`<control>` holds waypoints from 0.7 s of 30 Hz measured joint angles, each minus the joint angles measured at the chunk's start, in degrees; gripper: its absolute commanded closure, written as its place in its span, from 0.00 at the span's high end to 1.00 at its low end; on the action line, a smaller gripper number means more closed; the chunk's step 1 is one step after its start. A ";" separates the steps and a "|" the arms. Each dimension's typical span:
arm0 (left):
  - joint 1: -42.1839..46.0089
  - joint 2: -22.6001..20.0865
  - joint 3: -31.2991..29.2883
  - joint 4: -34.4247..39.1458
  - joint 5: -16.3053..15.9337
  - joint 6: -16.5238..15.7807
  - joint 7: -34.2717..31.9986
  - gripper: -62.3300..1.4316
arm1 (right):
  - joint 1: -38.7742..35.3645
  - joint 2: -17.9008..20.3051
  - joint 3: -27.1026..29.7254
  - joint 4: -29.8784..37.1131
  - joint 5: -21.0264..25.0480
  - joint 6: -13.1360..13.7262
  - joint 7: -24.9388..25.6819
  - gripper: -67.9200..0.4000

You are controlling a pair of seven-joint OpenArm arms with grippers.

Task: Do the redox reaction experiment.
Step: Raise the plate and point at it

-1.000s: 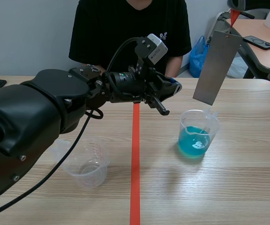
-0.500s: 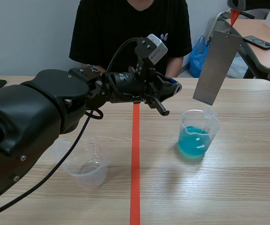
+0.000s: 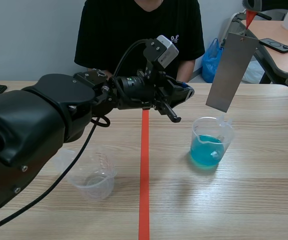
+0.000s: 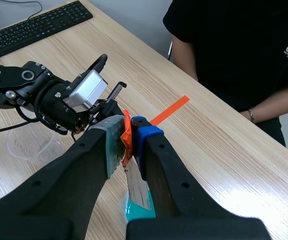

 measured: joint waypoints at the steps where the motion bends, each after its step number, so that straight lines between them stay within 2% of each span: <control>1: 0.00 0.00 0.00 0.00 0.00 0.00 0.00 0.07 | 0.00 0.00 0.00 0.00 0.00 0.00 0.00 0.02; 10: 0.00 -2.32 0.00 0.00 -0.63 0.00 -0.98 0.07 | 0.00 0.00 0.00 0.00 0.00 0.00 0.00 0.02; 16: 0.02 -9.25 0.00 0.00 -8.41 0.00 -1.57 0.07 | 0.00 0.00 0.00 0.00 0.00 0.00 0.00 0.02; 21: 0.15 -18.34 0.00 0.00 -11.82 0.00 -3.26 0.07 | 0.00 0.00 0.00 0.00 0.00 0.00 0.00 0.02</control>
